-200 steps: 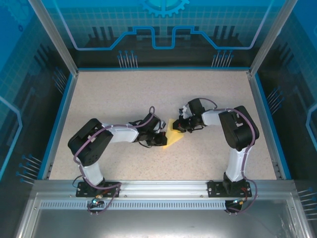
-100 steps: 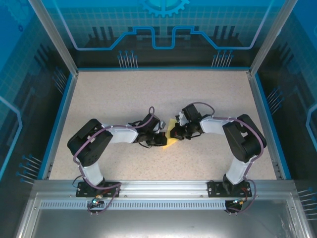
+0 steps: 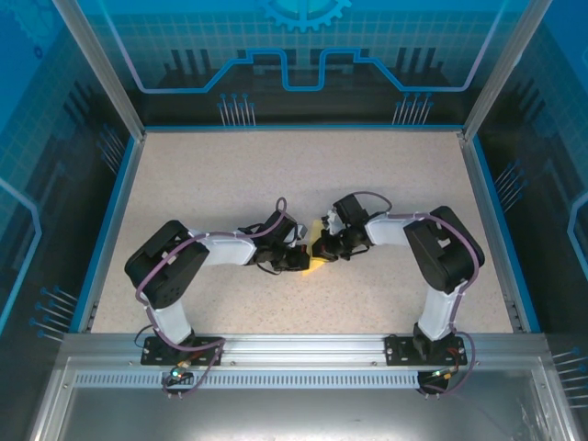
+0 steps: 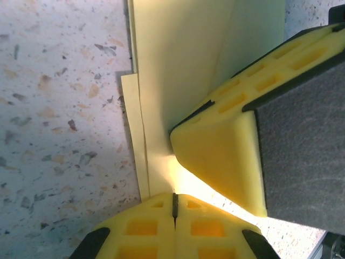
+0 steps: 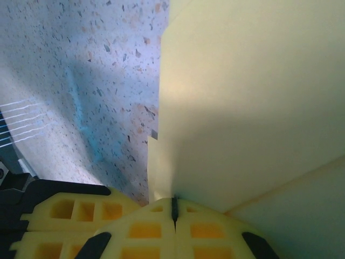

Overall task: Fold a paper plane with a square sheet of paper (pick it up from the middle)
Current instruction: Fourth fold the wing at the center of the table.

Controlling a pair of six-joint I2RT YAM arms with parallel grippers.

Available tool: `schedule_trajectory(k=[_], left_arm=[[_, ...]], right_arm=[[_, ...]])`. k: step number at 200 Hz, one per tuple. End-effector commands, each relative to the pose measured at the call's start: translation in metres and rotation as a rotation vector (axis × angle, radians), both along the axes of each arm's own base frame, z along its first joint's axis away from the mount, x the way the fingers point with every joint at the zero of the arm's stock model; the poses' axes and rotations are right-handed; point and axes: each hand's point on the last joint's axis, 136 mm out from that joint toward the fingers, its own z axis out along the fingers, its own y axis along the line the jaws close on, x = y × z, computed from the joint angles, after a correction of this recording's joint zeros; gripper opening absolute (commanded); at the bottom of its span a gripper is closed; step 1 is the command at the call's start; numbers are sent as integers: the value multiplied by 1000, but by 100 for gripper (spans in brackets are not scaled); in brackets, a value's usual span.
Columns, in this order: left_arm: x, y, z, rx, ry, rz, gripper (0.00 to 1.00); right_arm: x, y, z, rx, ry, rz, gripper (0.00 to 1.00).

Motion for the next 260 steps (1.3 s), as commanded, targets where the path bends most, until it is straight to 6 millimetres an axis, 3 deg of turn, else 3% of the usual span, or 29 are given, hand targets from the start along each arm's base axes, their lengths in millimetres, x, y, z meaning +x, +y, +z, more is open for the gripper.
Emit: schedule_trajectory(k=[1,50,113,148,177,199,226,243,260], left_arm=[[-34,29,-34,145,134,0,0],[-51,44,-42,203,196,-10,0],[-49,42,-39,198,182,-15,0],[-41,33,-30,158,155,-20,0],[-29,21,-15,120,114,-31,7],[-11,5,15,53,39,-33,17],[14,-2,50,13,-85,18,33],[25,5,55,44,-131,72,42],[33,14,53,81,-157,127,50]], right_arm=[[27,-31,-21,-75,-7,-86,0],[74,-64,-21,-99,-39,-167,0],[117,-96,-18,-121,-69,-243,0],[125,-98,15,-105,-108,-257,0],[116,-99,42,-100,-132,-257,0],[99,-93,55,-62,-145,-255,18],[69,-83,55,-32,-106,-268,38],[55,-73,51,-12,-79,-272,49],[46,-60,48,6,-57,-262,53]])
